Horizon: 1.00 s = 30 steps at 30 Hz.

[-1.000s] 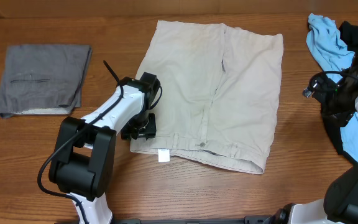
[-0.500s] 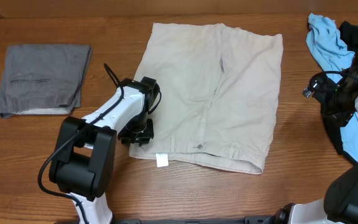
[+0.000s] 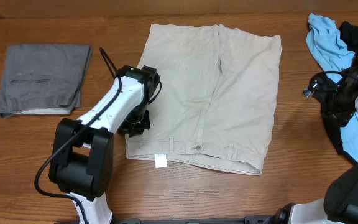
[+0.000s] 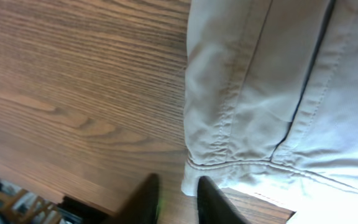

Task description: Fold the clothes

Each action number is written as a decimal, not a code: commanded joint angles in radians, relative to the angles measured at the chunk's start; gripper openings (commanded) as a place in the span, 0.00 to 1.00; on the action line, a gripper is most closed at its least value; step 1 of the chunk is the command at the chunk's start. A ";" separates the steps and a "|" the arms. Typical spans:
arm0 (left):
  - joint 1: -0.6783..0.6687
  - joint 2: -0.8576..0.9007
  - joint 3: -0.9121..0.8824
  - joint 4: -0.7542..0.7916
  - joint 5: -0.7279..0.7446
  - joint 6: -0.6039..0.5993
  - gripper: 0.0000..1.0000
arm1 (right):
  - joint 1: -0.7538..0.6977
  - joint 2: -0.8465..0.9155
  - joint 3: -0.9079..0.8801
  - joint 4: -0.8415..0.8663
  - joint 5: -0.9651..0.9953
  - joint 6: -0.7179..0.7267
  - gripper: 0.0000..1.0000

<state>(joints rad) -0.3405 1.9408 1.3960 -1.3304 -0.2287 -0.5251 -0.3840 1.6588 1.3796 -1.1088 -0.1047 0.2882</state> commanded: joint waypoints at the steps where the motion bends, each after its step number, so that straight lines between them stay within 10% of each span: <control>1: 0.000 -0.018 0.031 0.008 0.029 0.004 0.08 | 0.002 -0.005 -0.002 0.005 -0.001 0.008 1.00; 9: -0.001 -0.097 0.051 0.132 0.270 0.100 0.05 | 0.002 -0.005 -0.002 0.005 -0.001 0.008 1.00; 13: 0.000 -0.090 0.003 0.172 0.286 0.103 0.24 | 0.002 -0.005 -0.002 0.005 -0.001 0.008 1.00; 30: 0.006 -0.074 -0.214 0.306 0.320 0.188 0.39 | 0.002 -0.005 -0.002 0.005 -0.001 0.008 1.00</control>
<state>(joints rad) -0.3397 1.8599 1.2060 -1.0260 0.0750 -0.3672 -0.3836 1.6588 1.3796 -1.1088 -0.1043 0.2882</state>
